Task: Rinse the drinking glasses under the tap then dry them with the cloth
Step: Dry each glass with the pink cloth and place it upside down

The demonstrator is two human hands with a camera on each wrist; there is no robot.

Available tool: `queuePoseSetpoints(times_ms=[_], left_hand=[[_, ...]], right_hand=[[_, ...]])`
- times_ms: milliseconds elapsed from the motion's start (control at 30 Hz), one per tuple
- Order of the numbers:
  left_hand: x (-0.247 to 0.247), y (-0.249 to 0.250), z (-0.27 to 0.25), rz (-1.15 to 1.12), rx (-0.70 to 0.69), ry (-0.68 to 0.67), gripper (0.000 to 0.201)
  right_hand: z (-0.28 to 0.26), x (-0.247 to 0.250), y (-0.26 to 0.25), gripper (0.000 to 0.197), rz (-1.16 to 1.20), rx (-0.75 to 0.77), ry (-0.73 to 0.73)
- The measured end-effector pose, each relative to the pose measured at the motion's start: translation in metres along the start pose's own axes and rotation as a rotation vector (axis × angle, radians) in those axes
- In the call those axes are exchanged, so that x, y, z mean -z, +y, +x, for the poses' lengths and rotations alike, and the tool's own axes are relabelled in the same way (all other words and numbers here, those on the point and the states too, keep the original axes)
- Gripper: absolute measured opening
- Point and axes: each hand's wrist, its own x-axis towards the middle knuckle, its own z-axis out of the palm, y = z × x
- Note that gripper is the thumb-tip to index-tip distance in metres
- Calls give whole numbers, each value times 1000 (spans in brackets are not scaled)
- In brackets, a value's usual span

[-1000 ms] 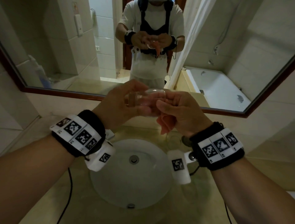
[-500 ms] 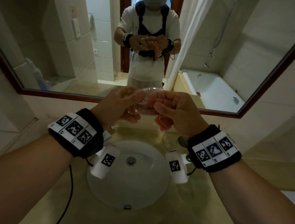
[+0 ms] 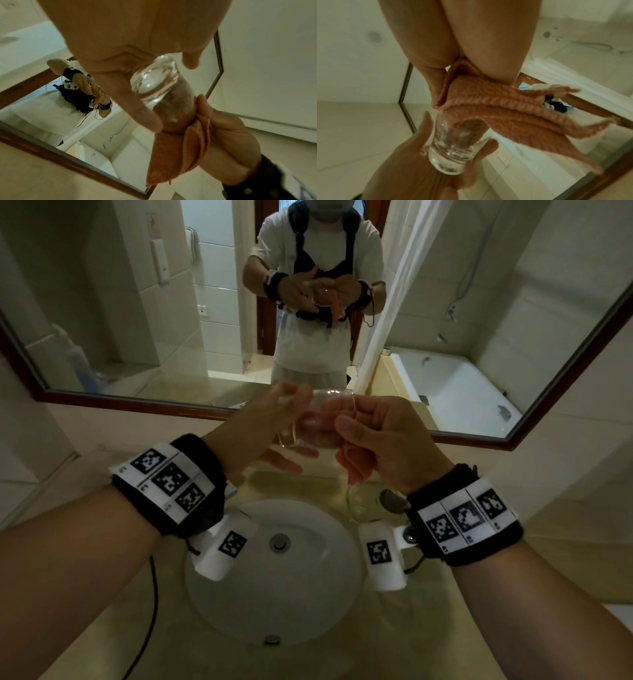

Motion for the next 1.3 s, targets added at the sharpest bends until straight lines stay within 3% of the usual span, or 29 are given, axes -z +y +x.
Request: queuePoseSetpoints(times_ms=[67,167,300,367,467,600,700,800,967,1033,1100,1200,1233,1300], left_hand=[[2,2,1,17,24,19,55],[3,-2,3,86,-175,42,39],[7,-13,3,489,-545,76,61],[7,-20,4,556,-634,87,68],[5,-18,5,328,-490,75,78],[0,-4,1,-42,1,34,66],[1,-2,0,-52,54,81,48],[6,-7,2,38,-118,80,36],[11,-21,6,557,-570,129,62],[12,-24,9,598,-624,145,67],[11,-22,10,448,-523,111,65],[6,-13,9,95,-137,28,57],[5,-12,9,41,-14,-1,59],[4,-14,10,57,95,-30,60]], right_hand=[[1,2,1,27,-64,-9,-21],[-1,3,0,42,-14,-47,-14],[-5,7,-4,58,145,-161,21],[-5,10,-4,62,194,-188,27],[-3,6,-4,50,167,-147,45],[-2,-5,-7,33,83,-34,7],[1,-7,-7,33,-19,-8,-10],[2,-1,-4,37,-1,-29,-16],[3,4,-3,50,150,-177,77],[2,5,-2,54,175,-183,88],[2,6,1,51,132,-156,83],[1,4,3,49,-55,-77,36],[2,4,5,46,-124,-63,9],[2,6,9,33,-208,-60,-17]])
